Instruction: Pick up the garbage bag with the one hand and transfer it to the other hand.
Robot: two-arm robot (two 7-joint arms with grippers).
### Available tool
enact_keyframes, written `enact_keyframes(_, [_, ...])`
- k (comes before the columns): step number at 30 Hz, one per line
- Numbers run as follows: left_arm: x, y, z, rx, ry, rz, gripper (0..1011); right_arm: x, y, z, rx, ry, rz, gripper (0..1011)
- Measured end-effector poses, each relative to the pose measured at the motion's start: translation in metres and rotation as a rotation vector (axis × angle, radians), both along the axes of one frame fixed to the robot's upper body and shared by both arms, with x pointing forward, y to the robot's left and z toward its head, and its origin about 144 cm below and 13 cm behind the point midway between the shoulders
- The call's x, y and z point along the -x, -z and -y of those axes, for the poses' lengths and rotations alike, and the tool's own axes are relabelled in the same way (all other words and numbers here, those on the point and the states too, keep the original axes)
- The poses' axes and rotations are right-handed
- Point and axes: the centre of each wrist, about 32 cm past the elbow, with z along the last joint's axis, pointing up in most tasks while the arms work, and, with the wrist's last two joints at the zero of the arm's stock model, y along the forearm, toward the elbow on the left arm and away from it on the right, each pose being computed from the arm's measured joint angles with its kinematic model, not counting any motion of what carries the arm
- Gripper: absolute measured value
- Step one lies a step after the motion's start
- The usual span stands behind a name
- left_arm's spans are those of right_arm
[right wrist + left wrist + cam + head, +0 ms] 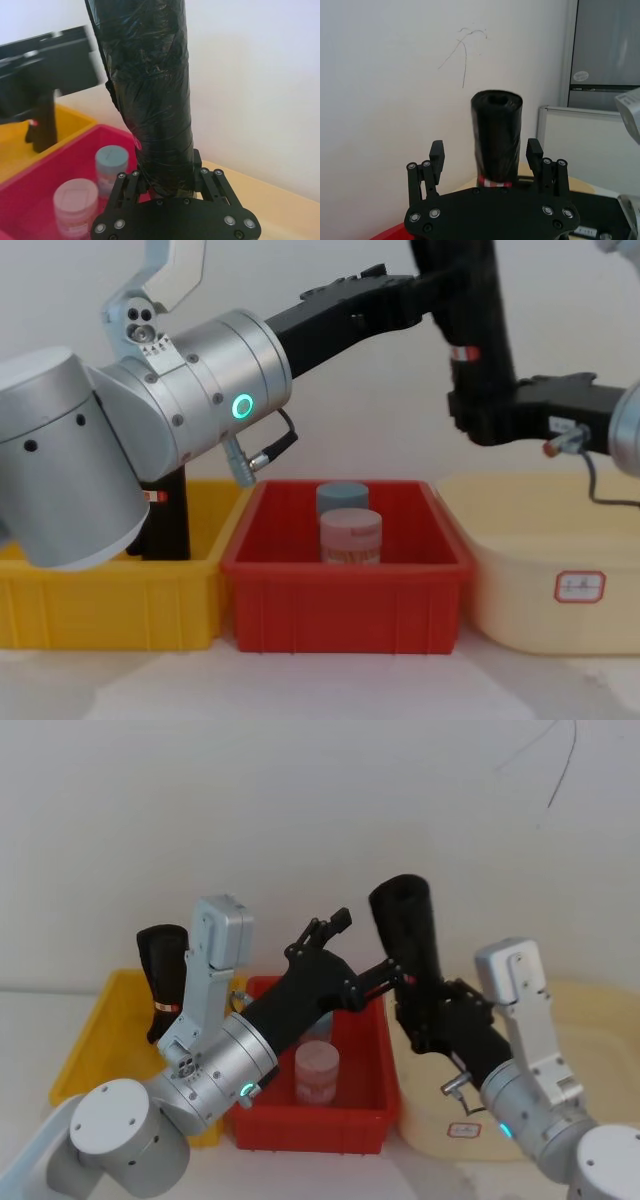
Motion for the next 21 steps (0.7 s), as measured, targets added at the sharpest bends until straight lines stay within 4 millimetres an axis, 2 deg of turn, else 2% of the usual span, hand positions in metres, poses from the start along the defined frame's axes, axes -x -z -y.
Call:
enact_keyframes(13, [0.0, 0.0, 0.0, 0.0, 0.0, 0.0, 1001, -0.005, -0.008, 0.027, -0.079, 0.146, -0.028, 476])
enact_keyframes(21, [0.0, 0.0, 0.0, 0.0, 0.0, 0.0, 1000, -0.008, -0.004, 0.043, -0.084, 0.255, -0.069, 476])
